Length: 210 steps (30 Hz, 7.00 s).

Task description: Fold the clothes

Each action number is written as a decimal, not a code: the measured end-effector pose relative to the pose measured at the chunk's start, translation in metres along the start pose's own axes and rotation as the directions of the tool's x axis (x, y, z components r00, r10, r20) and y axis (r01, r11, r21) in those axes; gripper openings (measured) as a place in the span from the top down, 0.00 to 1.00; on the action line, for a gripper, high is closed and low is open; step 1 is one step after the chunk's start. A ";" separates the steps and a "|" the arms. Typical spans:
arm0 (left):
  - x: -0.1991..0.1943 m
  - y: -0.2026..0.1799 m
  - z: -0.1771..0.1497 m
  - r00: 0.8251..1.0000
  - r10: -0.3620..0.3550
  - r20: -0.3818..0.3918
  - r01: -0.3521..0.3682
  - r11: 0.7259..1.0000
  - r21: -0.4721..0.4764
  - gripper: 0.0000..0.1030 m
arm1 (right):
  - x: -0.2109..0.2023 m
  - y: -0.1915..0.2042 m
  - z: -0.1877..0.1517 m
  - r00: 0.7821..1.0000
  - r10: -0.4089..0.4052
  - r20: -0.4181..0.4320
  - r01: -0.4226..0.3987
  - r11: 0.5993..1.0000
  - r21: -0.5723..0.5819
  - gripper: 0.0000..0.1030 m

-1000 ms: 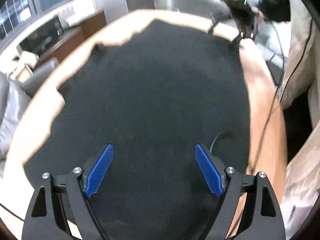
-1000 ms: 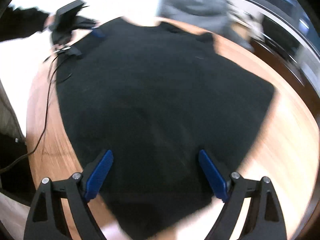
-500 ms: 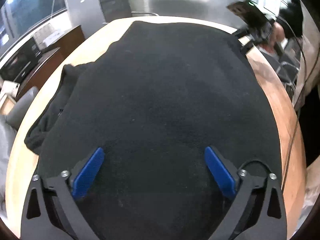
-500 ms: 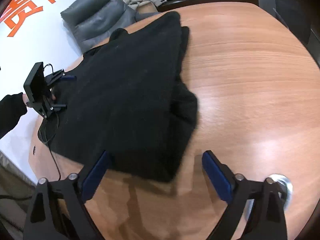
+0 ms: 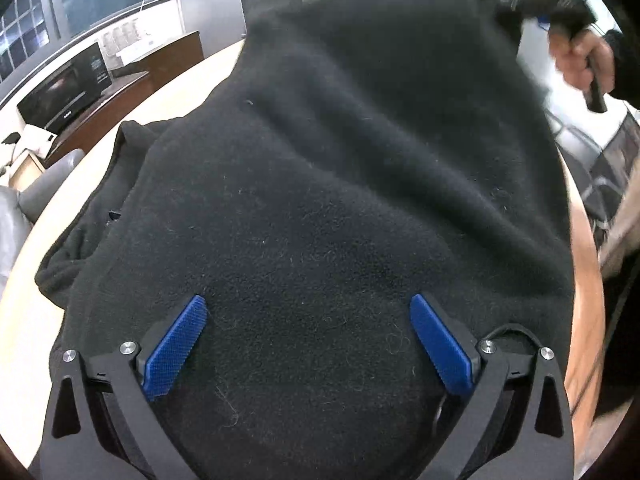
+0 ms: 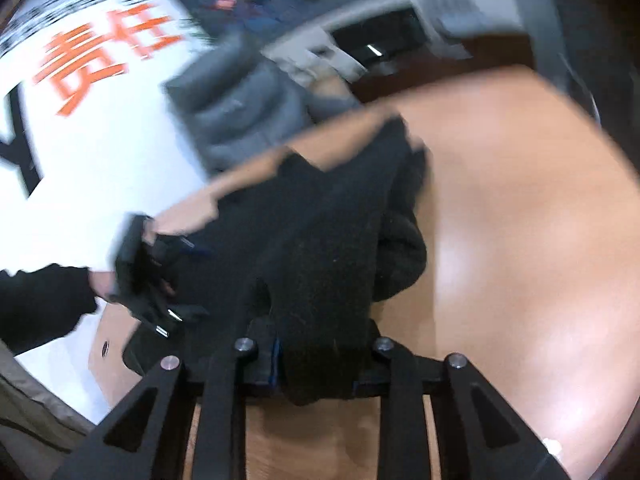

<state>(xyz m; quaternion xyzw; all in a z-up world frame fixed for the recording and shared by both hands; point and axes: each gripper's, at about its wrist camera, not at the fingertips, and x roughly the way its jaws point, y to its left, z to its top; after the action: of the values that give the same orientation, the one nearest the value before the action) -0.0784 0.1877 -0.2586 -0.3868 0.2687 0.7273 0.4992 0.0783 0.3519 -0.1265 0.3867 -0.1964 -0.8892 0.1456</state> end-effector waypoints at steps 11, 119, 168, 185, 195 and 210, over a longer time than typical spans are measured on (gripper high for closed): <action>0.068 -0.047 0.099 0.998 -0.014 0.055 0.024 0.984 -0.178 0.00 | -0.029 0.061 0.040 0.980 0.185 -0.073 -0.198 0.949 -0.245 0.76; -0.012 -0.080 0.038 0.998 0.012 -0.058 -0.028 0.958 -0.285 0.01 | 0.008 -0.023 0.011 0.941 0.062 -0.332 -0.193 0.905 -0.379 0.23; -0.019 -0.103 -0.014 0.991 -0.033 -0.133 0.021 0.995 -0.093 0.01 | 0.150 -0.021 0.052 0.881 0.157 -0.447 -0.364 0.829 -0.425 0.26; -0.043 0.068 -0.048 0.985 -0.135 0.105 0.143 0.305 -0.942 0.00 | 0.185 -0.084 0.067 0.835 0.274 -0.477 -0.289 0.956 0.044 0.16; 0.014 0.073 -0.093 0.962 -0.256 0.096 0.146 0.185 -0.972 0.00 | 0.243 -0.076 0.058 0.804 0.302 -0.513 -0.303 0.949 0.083 0.14; 0.030 0.094 -0.086 0.939 -0.282 0.197 0.266 0.233 -0.935 0.01 | 0.278 -0.052 0.053 0.805 0.300 -0.512 -0.324 0.945 0.044 0.12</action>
<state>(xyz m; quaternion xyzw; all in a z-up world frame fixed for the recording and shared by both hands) -0.1474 0.1026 -0.3313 -0.6521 -0.2853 0.6409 0.2875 -0.1496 0.2958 -0.2924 0.5677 -0.1912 -0.7225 0.3453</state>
